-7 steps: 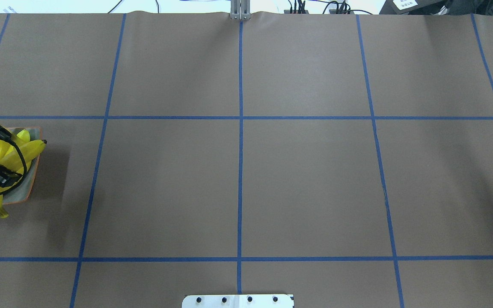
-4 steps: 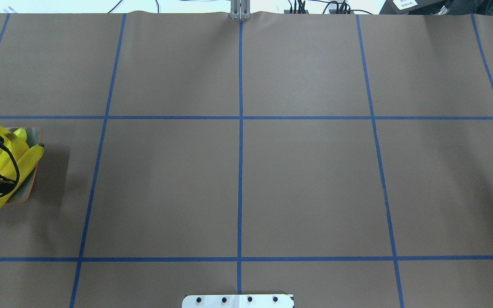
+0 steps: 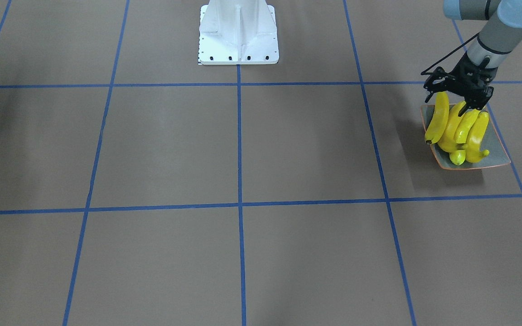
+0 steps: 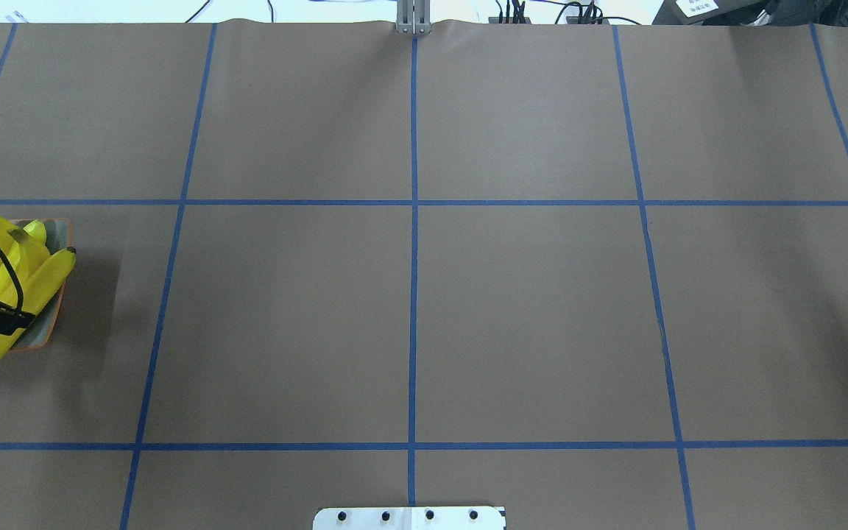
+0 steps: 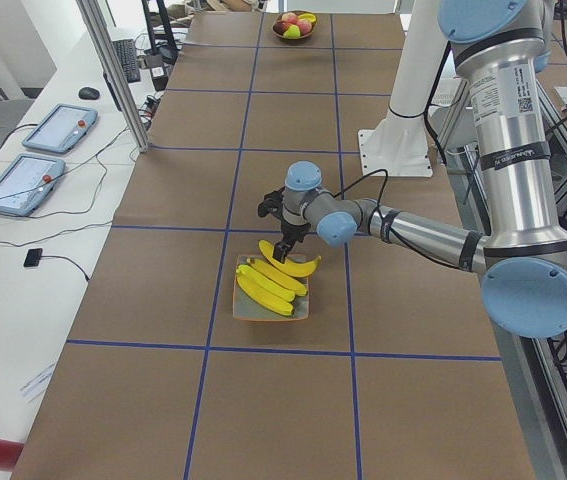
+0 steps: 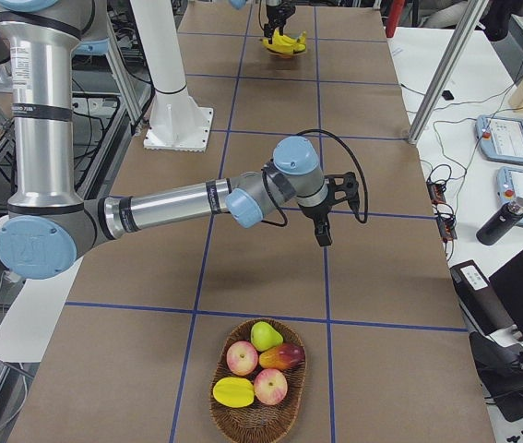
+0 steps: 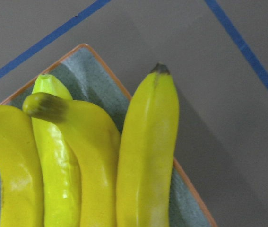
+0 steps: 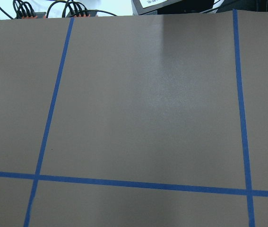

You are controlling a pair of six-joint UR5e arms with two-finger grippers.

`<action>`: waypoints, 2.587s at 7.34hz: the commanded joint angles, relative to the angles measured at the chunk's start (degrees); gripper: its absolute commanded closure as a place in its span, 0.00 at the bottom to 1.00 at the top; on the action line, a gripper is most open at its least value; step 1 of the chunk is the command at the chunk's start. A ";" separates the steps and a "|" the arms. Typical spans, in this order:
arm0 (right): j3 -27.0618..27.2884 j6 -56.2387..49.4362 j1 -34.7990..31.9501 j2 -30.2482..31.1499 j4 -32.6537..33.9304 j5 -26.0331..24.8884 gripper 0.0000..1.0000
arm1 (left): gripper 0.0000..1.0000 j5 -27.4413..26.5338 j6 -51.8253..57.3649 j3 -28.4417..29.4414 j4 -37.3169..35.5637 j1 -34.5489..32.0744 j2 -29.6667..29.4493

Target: Transfer all bananas from basket to plate

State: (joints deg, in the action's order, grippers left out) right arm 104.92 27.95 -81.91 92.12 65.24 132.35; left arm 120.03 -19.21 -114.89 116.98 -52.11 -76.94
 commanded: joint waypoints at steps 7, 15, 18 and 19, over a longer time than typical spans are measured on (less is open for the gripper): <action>-17.47 -33.96 -9.22 0.78 10.91 -0.07 0.00 | 0.00 8.54 39.16 4.20 -33.93 -35.16 -1.03; -2.18 -36.83 -12.22 3.58 31.52 -0.69 0.00 | 0.00 18.05 35.03 6.78 -30.76 -42.20 1.96; -1.39 -30.68 -11.96 4.21 30.82 -0.60 0.00 | 0.00 17.87 34.95 6.70 -30.76 -42.29 3.27; -1.38 -30.41 -11.87 4.21 30.82 -0.34 0.00 | 0.00 17.87 34.95 6.26 -30.76 -42.29 3.63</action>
State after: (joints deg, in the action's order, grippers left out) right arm 103.41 -3.46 -93.92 96.32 96.08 131.78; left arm 137.91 15.74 -108.26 86.20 -94.37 -74.01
